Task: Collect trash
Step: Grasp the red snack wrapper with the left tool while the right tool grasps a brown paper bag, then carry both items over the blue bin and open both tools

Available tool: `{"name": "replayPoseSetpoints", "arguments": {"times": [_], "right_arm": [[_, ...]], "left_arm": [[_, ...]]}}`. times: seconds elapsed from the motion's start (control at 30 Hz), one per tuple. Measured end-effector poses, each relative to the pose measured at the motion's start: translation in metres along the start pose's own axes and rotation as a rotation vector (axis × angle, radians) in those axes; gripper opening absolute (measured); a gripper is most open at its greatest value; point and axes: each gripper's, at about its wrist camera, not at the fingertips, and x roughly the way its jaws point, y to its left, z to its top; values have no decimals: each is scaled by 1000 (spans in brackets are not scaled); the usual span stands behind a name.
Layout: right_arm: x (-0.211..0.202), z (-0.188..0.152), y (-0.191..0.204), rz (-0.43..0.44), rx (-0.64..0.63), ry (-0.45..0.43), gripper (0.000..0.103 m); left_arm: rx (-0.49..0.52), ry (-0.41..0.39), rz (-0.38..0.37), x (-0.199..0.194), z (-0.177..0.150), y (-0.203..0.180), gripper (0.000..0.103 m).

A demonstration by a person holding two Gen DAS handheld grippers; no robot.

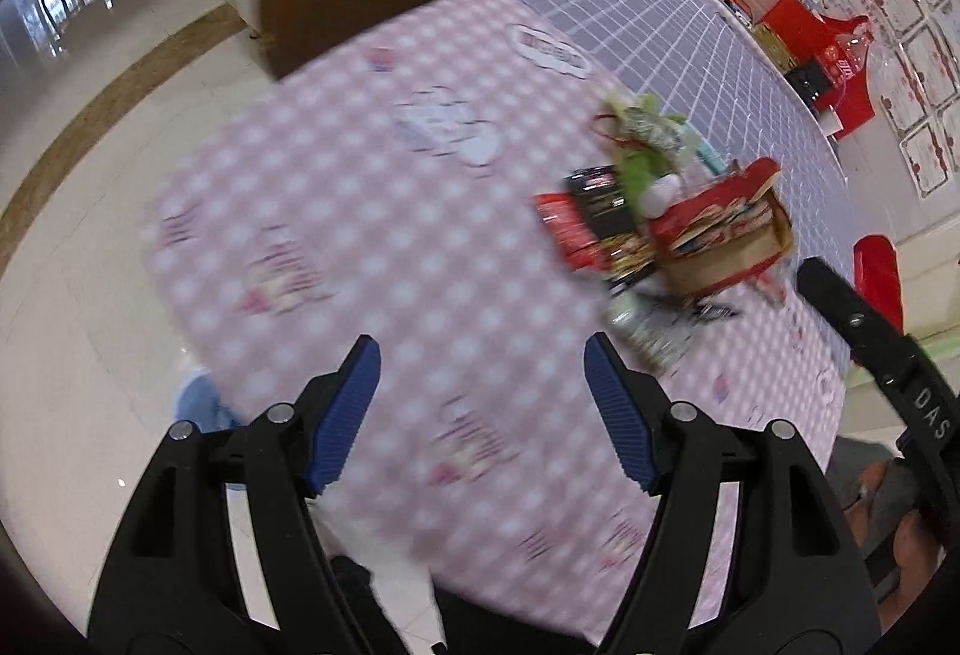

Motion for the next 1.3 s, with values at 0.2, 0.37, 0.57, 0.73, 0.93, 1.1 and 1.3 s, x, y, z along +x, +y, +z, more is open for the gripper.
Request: {"name": "replayPoseSetpoints", "arguments": {"times": [0.2,0.37,0.57,0.73,0.93,1.1,1.3], "right_arm": [[37,31,-68,-18,73,18,62],[68,40,-76,8,39,53,62],[81,47,-67,55,6,75,35],[75,48,-62,83,-30,78,30],[65,49,-57,109,-44,67,29],[53,54,-51,113,-63,45,28],[25,62,-34,115,-98,-15,28]], "left_arm": [[-37,27,26,38,19,-35,70],[-73,41,74,66,30,-42,70],[-92,61,95,90,36,-43,69],[-82,79,101,103,38,-48,59],[-12,104,127,115,39,-63,40],[24,104,99,111,41,-72,21],[-25,35,49,71,37,-55,20]]}}
